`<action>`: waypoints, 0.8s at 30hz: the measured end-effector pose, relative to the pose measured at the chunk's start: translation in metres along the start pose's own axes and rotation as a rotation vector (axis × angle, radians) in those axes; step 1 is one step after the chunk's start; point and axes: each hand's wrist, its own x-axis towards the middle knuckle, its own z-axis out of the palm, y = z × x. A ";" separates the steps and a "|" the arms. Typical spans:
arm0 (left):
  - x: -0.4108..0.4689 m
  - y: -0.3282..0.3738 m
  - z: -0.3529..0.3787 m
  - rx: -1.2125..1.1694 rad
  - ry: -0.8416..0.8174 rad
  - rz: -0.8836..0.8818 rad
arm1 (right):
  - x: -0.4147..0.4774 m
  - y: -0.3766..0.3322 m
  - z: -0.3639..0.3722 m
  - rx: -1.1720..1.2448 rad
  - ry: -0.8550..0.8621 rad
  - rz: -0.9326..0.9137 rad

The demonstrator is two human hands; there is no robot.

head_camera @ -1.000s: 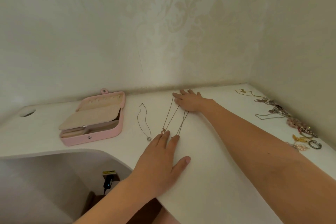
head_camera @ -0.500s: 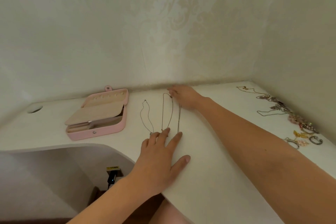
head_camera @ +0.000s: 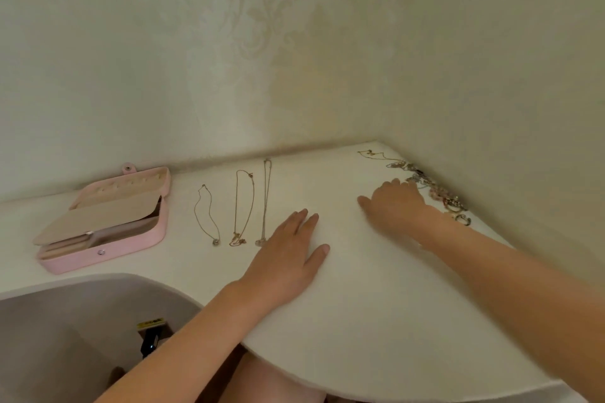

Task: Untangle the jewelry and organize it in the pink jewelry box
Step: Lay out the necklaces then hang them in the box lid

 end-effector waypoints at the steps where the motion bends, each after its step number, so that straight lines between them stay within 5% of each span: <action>1: 0.004 0.002 0.000 -0.016 -0.003 -0.001 | -0.003 0.001 0.002 0.006 0.011 -0.011; 7: 0.020 0.006 0.003 -0.045 0.015 0.013 | -0.024 -0.024 0.009 0.089 0.115 -0.277; 10: 0.021 0.008 0.003 -0.063 0.033 0.011 | -0.032 -0.031 0.007 0.475 0.129 -0.454; 14: 0.019 0.009 0.003 -0.041 0.031 0.026 | -0.027 -0.016 -0.012 0.922 0.142 -0.373; 18: 0.021 0.009 0.006 0.002 -0.068 0.098 | -0.014 0.021 -0.019 0.890 0.241 -0.308; 24: 0.019 0.009 0.007 0.038 -0.111 0.121 | -0.003 0.055 -0.012 0.696 0.069 -0.304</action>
